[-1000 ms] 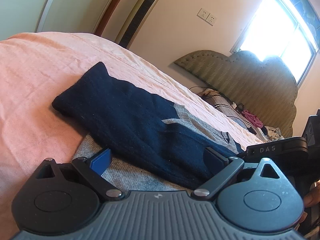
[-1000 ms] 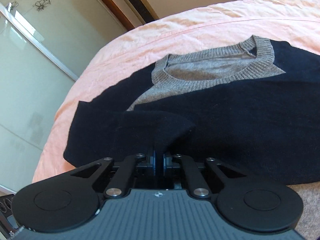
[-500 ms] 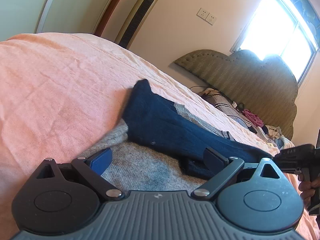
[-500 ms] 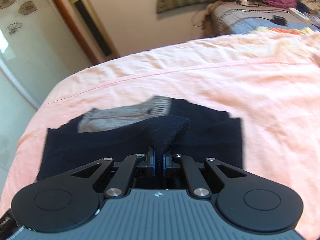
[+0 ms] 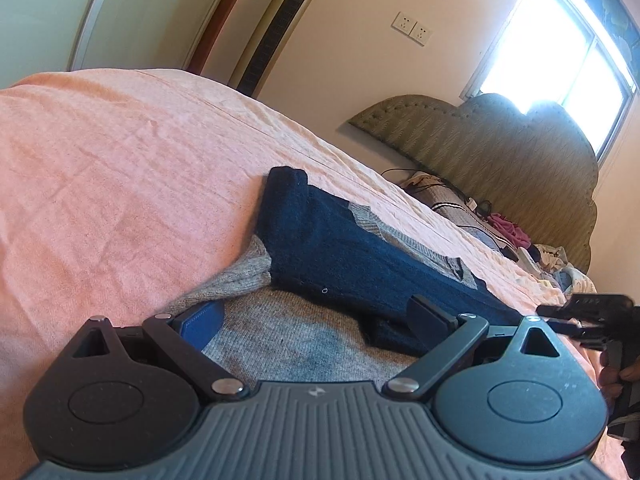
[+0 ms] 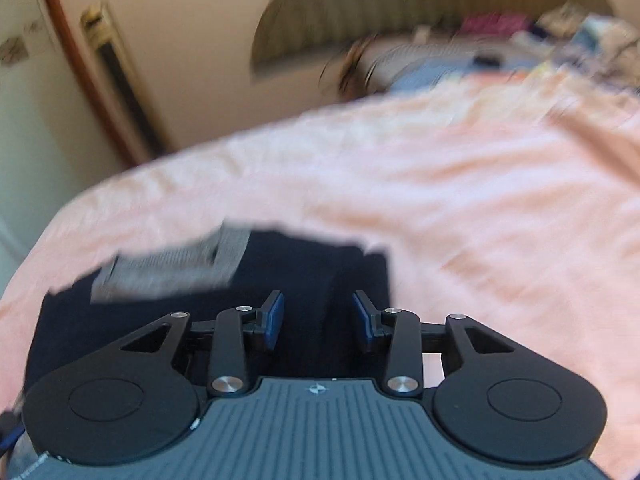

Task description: Fold small clothes

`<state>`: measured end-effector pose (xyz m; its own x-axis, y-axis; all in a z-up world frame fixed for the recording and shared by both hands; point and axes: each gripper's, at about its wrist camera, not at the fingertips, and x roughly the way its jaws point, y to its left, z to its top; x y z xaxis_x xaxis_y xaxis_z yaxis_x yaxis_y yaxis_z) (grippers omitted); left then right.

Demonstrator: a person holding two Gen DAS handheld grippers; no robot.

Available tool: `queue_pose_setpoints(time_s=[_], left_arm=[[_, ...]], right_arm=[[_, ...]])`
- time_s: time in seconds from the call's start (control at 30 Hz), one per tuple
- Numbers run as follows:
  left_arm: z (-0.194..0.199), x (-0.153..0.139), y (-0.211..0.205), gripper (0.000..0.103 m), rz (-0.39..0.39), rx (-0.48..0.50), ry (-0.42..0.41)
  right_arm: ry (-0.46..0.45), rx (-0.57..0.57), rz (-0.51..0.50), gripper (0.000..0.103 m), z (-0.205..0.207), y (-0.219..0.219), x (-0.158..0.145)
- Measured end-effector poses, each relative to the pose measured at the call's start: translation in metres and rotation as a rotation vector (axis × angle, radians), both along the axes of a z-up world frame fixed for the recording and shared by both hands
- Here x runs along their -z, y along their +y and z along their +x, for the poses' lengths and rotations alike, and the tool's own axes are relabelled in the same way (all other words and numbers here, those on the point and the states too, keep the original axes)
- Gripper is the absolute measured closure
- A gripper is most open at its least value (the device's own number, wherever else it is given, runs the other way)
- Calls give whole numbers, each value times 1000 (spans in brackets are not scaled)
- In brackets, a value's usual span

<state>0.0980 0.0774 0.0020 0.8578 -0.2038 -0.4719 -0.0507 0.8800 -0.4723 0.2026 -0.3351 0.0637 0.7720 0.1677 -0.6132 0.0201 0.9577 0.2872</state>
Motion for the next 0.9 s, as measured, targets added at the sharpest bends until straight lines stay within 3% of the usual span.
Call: queue_pose_setpoints(time_s=[0.07,0.2,0.23,0.3,0.4,0.47,0.5,0.53,0.6,0.63,0.7,0.73,0.77,0.83,0.9], left_arm=[[0,0,0,4,0,0,0],[0,0,0,4,5,1,1],[0,0,-1,4,7,1,1],[0,0,-1,4,12,3,3],[1,1,-1,4,17,5,6],[1,0,-2,4,27,7,9],[1,0,-3,4,37,9,14],[3,-2,-6,4,60,11,25],[8,-12,-22,4,165,43,48],[10,-18,-33,4,224,81,18],[14,-29,-60,4,392,168,-85],[23,-29,-71,4,472,206,-77],[37,-25,-81,4,536,256,-14],[60,-14,-86,4,607,295,114],[63,-9,-80,3,596,297,114]], right_arm=[[11,-73,10,61,-2,15,-1],[67,-174,-138,61,1,57,22],[84,-175,-165,61,2,60,31],[14,-179,-149,62,-3,51,40],[34,-126,-41,81,-1,29,39],[62,-114,-78,82,-4,33,31],[61,-100,-111,77,-12,39,25],[46,-103,-134,64,-21,45,20],[-23,-151,-172,51,-40,54,14],[-30,-162,-194,42,-45,56,16],[50,-166,-250,42,-39,54,32],[27,-177,-261,42,-41,50,38],[21,-176,-263,42,-42,46,39],[67,-121,-232,41,-39,36,35],[50,-93,-223,46,-45,37,26]])
